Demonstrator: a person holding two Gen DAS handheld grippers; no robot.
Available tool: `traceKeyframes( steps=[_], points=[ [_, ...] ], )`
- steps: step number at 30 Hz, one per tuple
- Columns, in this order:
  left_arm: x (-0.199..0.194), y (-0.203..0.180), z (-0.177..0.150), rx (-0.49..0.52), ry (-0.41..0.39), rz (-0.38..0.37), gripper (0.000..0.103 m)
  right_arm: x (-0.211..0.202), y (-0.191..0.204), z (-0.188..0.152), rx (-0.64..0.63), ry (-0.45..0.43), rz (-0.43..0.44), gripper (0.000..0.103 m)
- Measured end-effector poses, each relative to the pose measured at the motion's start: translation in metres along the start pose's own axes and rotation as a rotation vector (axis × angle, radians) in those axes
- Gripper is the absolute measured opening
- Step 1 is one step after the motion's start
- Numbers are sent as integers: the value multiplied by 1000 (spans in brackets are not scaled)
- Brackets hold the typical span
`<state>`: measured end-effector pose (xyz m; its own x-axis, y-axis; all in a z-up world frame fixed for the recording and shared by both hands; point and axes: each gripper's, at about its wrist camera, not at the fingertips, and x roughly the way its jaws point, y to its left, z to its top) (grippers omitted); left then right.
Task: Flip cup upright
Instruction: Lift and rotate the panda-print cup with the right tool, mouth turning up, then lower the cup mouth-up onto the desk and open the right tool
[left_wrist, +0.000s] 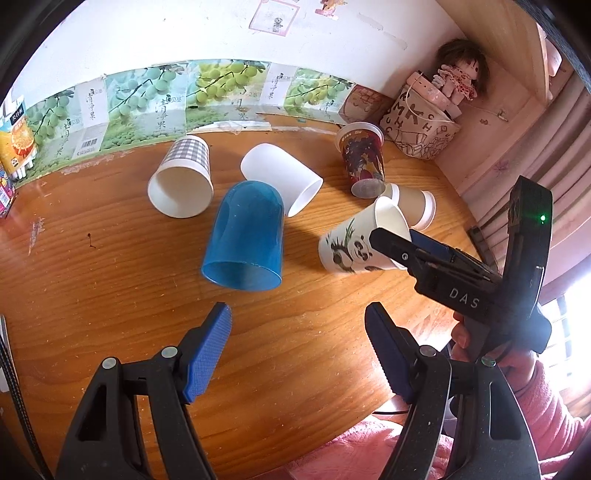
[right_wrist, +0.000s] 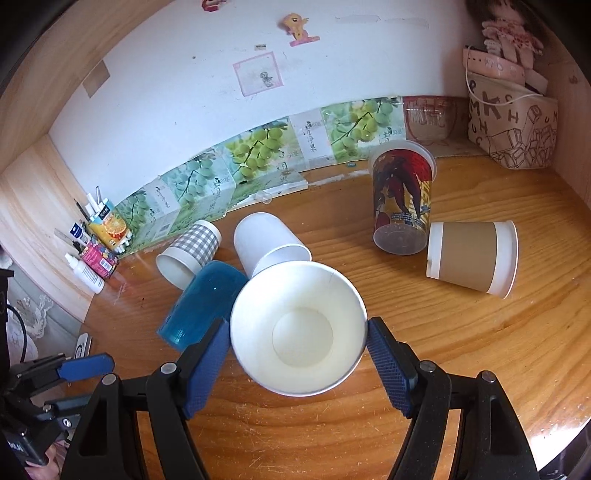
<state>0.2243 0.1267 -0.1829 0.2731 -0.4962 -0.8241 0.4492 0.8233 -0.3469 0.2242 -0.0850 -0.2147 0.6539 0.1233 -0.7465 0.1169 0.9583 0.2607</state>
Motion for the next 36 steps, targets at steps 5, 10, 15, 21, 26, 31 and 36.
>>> traceKeyframes(
  steps=[5,10,15,21,26,31,36],
  points=[
    [-6,5,-4,-17,-14,22,78,2,8,-8,-29,12,3,76],
    [-13,11,-8,-46,-32,38,78,1,22,-16,-91,20,5,76],
    [-20,13,-13,-80,-56,47,78,1,32,-22,-140,45,14,77],
    [-24,8,-19,-96,-65,55,78,-6,43,-28,-207,55,32,81],
    [-30,1,-25,-116,-73,79,78,-12,45,-34,-222,63,46,82],
    [-37,-13,-29,-159,-93,110,82,-30,35,-38,-200,68,47,83],
    [-34,-37,-34,-172,-89,217,83,-56,19,-38,-185,64,20,83]
  ],
)
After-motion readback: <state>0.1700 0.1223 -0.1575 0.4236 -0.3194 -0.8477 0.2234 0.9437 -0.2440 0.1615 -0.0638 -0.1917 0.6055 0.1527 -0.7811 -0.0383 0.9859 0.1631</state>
